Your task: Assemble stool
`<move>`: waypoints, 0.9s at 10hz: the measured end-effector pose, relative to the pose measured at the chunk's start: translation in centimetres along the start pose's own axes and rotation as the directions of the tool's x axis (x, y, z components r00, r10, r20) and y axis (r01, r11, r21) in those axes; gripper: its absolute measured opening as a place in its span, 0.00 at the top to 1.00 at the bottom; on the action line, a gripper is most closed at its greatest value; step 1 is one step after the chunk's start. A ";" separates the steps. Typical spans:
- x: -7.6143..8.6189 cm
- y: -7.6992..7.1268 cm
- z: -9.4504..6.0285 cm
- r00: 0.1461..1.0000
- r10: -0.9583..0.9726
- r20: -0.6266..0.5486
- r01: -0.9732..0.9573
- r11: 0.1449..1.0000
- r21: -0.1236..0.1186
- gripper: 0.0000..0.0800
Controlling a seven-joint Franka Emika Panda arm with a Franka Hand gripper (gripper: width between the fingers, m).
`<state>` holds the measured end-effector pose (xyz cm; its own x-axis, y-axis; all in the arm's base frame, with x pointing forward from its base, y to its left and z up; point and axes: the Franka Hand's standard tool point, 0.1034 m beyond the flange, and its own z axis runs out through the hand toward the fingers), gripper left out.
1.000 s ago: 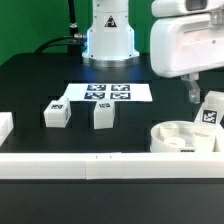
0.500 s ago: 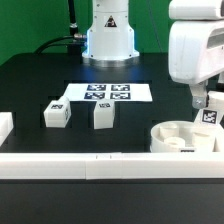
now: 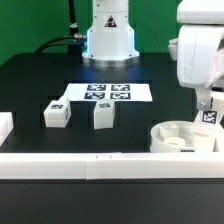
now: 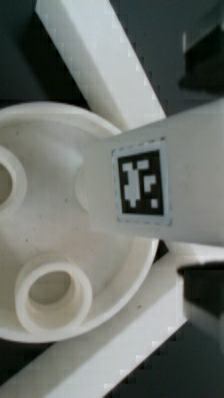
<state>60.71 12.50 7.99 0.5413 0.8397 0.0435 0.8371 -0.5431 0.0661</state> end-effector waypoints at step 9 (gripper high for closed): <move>-0.2 0.2 0.1 0.793 0.607 -0.049 -0.607 0.794 0.018 0.58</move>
Offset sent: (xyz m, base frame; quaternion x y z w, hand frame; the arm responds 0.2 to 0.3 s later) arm 0.0000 0.0000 0.0000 0.0000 0.0000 0.0000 1.0000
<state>60.82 12.23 7.89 0.9337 0.3362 0.1233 0.3377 -0.9412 0.0084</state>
